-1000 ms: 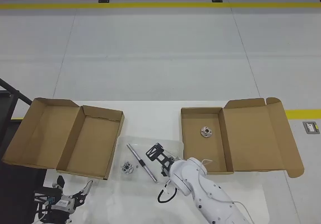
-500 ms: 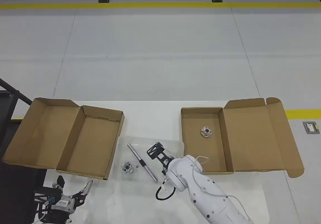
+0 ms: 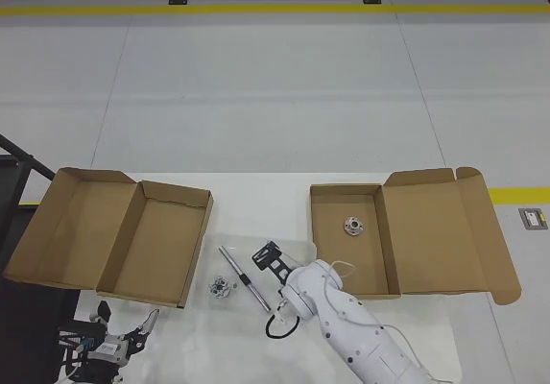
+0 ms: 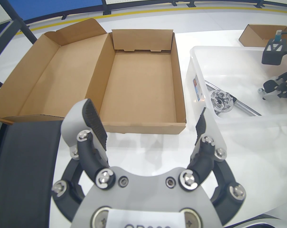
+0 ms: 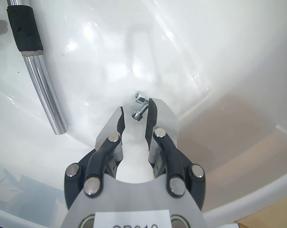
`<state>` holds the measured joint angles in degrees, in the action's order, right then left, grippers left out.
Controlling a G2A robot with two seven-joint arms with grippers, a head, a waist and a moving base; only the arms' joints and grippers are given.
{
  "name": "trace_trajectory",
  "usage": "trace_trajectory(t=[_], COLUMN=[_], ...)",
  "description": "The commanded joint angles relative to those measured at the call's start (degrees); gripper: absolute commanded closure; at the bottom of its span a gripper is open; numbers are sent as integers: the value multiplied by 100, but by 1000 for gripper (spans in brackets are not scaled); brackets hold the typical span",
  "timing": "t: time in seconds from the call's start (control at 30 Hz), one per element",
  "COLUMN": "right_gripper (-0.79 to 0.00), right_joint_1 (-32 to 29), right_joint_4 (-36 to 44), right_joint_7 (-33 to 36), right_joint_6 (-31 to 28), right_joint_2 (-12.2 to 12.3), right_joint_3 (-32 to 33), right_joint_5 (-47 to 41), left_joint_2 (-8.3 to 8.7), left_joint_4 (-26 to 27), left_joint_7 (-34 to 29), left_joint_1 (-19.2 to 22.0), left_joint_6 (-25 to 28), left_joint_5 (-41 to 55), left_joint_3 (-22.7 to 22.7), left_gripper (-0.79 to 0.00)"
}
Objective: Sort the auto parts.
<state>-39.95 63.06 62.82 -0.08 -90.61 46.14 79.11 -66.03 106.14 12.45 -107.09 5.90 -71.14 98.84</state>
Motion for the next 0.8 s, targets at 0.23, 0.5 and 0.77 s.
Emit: trace_trajectory(t=[0.23,0.5,0.77], right_gripper=[0,0,0], right_joint_1=[-17,-552,-1285], right_joint_4=[153,1409,2496], right_joint_7=[-62,-253,-1044], right_joint_6=[-61,-757,-2074], right_joint_2=[-3,214,486], right_joint_3=[179,939,2207], right_joint_5=[-13,-401,-1676], left_joint_2=[0,0,0], left_joint_4=[0,0,0], left_joint_7=[0,0,0], left_joint_1=[0,0,0], left_joint_6=[0,0,0], left_joint_5=[0,0,0], left_joint_3=[0,0,0], left_gripper=[-785,-785,-785])
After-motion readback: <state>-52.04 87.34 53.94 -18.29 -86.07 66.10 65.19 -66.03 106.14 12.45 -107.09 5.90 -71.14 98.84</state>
